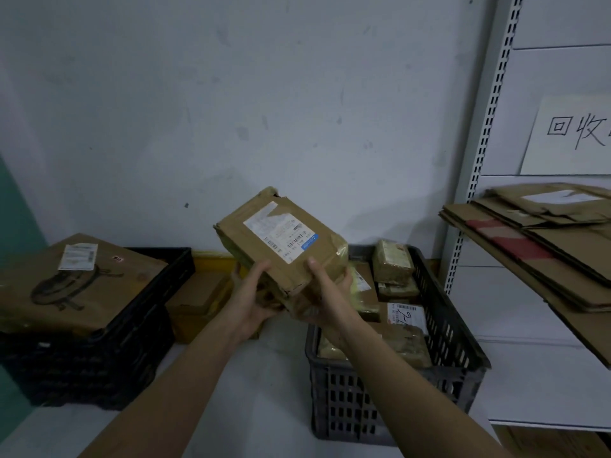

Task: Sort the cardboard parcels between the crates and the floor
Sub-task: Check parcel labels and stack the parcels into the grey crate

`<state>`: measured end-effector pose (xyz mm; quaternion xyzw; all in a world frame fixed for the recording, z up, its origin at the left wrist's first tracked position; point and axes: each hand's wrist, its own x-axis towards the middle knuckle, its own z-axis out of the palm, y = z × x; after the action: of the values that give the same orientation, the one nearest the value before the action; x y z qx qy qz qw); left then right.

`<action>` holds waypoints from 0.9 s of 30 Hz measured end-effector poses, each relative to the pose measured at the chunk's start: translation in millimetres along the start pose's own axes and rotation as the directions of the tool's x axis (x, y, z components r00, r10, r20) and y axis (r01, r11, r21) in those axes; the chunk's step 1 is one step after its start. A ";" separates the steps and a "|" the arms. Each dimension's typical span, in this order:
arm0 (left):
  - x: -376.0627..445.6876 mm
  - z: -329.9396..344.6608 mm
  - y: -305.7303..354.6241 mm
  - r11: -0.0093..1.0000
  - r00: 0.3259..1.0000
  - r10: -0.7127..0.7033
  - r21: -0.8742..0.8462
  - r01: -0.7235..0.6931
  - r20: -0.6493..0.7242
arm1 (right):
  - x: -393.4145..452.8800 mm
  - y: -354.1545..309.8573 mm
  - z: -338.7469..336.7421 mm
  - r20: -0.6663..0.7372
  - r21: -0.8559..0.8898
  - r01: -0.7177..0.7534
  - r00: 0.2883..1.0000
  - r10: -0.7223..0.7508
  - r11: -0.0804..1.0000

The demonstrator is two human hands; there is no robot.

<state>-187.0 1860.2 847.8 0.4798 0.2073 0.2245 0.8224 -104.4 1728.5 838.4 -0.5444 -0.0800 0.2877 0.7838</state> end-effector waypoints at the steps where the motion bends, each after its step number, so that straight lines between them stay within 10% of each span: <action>1: -3.2 -0.6 2.1 0.998 1.000 -0.013 0.058 0.012 0.015 | 1.8 -2.8 -1.4 -0.039 -0.018 0.017 0.999 -0.018 1.000; 8: -12.6 -7.9 46.2 0.668 0.828 0.552 0.645 -0.371 -0.096 | 7.3 -48.1 -27.6 -0.109 -0.355 0.073 0.987 -0.119 0.932; 13: -5.1 -14.9 76.0 0.531 0.970 0.128 0.812 -0.243 0.206 | -2.2 -78.2 -33.7 0.186 -0.576 0.219 0.973 -0.135 0.787; 18: -14.6 -31.1 75.5 0.642 0.863 -0.388 0.766 0.000 0.325 | -5.4 -85.3 -35.5 0.384 -0.551 0.227 0.923 0.003 0.803; 27: 13.1 -26.9 49.4 0.868 0.996 0.068 0.496 -0.033 -0.053 | -3.0 -75.7 -18.8 0.125 -0.672 0.247 0.967 -0.223 0.698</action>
<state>-199.7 1908.1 877.6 0.6715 0.2732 0.2016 0.6586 -71.1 1693.4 899.7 -0.7742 -0.2619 0.1449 0.5577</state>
